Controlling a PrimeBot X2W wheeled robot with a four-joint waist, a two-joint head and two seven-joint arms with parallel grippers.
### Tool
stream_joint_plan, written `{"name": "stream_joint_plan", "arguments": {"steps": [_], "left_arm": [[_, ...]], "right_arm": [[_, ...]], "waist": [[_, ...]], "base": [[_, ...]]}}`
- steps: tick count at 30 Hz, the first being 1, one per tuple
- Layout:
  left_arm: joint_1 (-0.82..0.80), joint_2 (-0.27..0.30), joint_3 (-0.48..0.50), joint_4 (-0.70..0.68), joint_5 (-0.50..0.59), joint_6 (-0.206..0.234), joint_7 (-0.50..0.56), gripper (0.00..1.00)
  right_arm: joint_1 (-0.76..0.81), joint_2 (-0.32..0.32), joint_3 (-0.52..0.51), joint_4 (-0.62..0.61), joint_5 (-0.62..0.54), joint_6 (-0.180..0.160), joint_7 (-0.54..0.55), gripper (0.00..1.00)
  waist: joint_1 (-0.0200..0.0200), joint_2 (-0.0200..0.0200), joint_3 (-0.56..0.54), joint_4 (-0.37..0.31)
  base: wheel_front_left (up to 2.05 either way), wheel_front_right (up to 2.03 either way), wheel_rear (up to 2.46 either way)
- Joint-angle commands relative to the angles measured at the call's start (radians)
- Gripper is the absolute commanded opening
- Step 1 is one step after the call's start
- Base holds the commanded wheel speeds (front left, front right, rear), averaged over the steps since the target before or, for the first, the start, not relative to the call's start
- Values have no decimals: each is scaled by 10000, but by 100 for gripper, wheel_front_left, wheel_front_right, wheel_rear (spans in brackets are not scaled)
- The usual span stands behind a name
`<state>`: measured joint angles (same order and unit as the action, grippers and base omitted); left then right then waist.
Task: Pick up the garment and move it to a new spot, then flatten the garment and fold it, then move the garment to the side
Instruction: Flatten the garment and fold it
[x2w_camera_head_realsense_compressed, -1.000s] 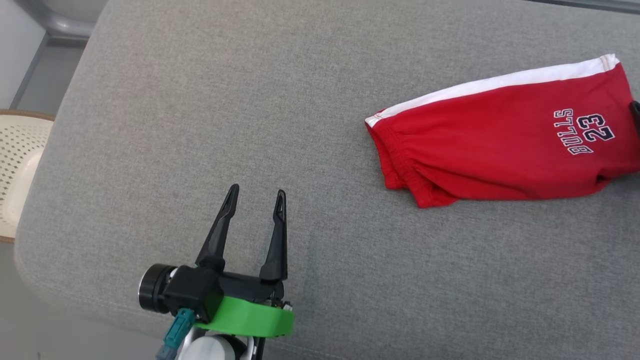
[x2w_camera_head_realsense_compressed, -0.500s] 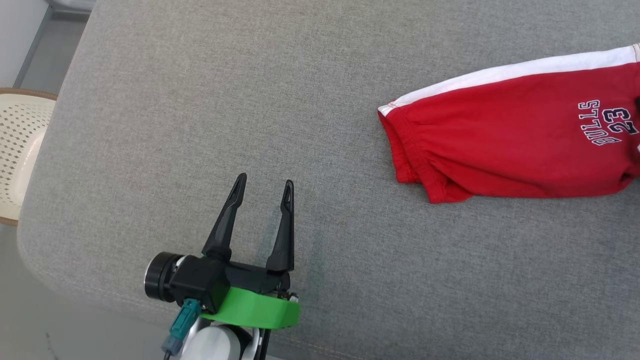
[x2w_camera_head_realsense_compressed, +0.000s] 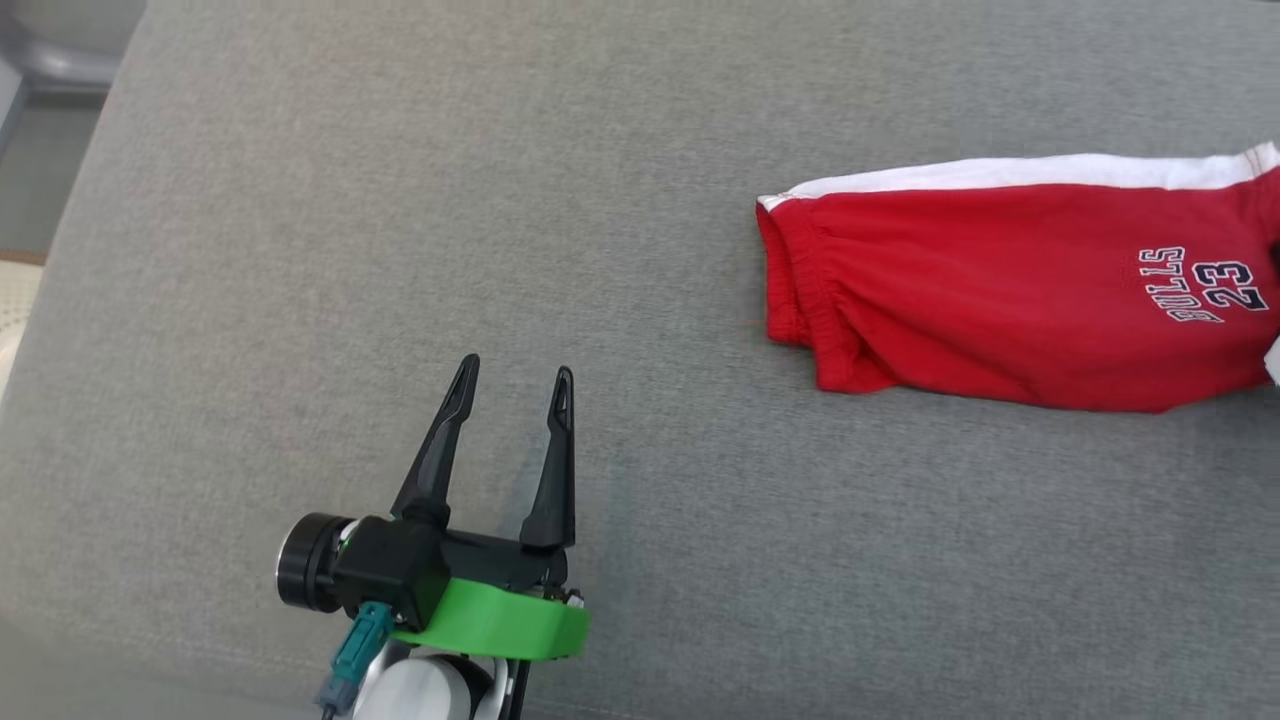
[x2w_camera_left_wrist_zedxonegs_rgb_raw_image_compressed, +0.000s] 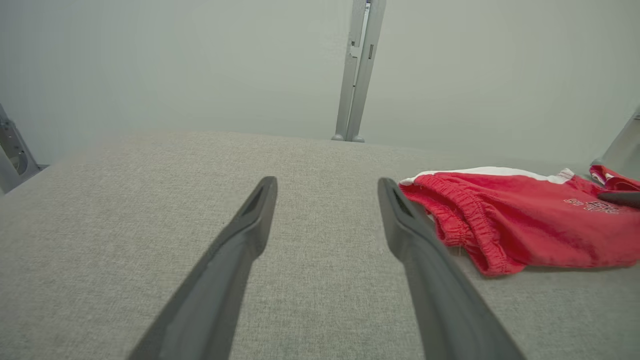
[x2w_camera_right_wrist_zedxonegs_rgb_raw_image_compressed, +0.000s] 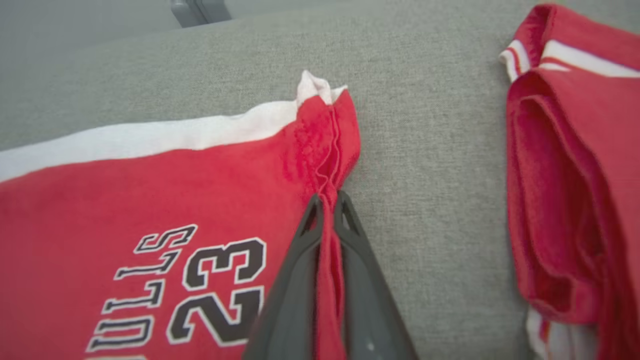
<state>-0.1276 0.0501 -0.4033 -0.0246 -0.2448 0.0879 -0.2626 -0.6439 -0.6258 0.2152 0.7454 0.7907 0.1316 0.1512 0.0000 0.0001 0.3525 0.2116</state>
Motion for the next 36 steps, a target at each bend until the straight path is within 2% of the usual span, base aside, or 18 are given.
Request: {"name": "stream_joint_plan", "arguments": {"steps": [1, 8, 16, 23, 28, 33, 36], "left_arm": [[132, 14, 45, 21, 48, -36, -22, 100], [230, 17, 67, 104, 74, -68, -24, 100], [306, 17, -41, 241, -64, -37, -22, 100], [439, 17, -85, 280, -249, 18, -22, 100], [462, 15, -171, 327, -387, 38, -24, 100], [369, 15, -310, 353, -470, 68, -24, 100], [330, 15, -363, 351, -549, 83, -22, 100]], "right_arm": [[225, -184, -23, -108, 76, -23, -128, 0], [333, -623, 146, -956, -578, -20, -253, 0], [-213, -26, 399, -2179, -1842, -20, 308, 0], [-78, 858, 297, -3643, -2707, -20, 1234, 0], [274, 1974, 249, -4495, -3216, -20, 1747, 0], [608, 3059, 379, -4458, -3391, -20, 1887, 0], [746, 3495, 476, -4142, -3520, -17, 1837, 0]], "waist": [[0, -1, -387, -516], [0, -1, -738, -1050], [0, -1, -1176, -964], [0, -1, -1450, -545], [0, -1, -1532, -259], [0, -1, -1538, -15], [0, -1, -1513, 104]], "base": [[0, 0, 0], [0, 0, 0], [0, 0, 0], [0, 0, 0], [0, 0, 0], [0, 0, 0], [0, 0, 0]]}}
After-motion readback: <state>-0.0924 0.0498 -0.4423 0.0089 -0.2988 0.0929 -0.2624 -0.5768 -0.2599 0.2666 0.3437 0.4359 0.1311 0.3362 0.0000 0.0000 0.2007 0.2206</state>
